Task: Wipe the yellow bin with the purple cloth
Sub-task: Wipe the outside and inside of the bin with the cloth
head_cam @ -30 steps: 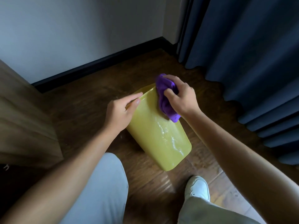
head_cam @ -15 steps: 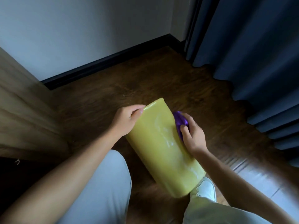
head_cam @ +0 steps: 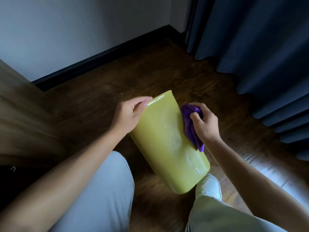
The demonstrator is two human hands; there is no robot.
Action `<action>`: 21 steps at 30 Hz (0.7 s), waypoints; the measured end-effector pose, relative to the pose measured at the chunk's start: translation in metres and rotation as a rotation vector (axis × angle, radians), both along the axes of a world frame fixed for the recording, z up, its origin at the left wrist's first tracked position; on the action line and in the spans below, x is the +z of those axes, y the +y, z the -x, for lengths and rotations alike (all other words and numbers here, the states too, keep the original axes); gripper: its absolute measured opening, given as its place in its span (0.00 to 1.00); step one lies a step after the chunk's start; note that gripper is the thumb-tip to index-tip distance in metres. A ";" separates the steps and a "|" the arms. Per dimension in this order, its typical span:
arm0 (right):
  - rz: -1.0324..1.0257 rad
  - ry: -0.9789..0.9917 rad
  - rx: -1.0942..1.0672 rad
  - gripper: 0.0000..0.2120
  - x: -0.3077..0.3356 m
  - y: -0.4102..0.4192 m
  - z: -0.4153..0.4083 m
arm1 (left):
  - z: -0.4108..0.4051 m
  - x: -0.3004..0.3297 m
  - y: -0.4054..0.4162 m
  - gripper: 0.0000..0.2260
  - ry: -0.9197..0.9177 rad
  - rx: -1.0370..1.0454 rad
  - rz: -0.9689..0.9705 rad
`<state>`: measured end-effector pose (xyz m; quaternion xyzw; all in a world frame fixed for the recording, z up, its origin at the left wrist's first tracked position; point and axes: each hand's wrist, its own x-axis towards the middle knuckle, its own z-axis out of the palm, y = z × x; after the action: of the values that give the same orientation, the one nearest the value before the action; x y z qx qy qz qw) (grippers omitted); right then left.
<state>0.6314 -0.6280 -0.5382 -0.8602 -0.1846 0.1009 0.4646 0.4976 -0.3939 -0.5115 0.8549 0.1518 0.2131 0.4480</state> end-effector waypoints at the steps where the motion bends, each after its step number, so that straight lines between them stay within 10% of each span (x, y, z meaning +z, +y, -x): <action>1: -0.016 -0.005 0.005 0.17 0.008 0.004 -0.005 | 0.000 0.004 -0.003 0.11 -0.037 0.002 -0.018; 21: 0.116 -0.230 -0.001 0.27 -0.058 -0.042 0.029 | 0.007 0.011 -0.016 0.19 -0.053 -0.022 -0.272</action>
<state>0.6023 -0.6703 -0.5962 -0.8916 -0.2301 0.0117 0.3899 0.4904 -0.4095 -0.5007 0.9035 0.1003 0.2492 0.3340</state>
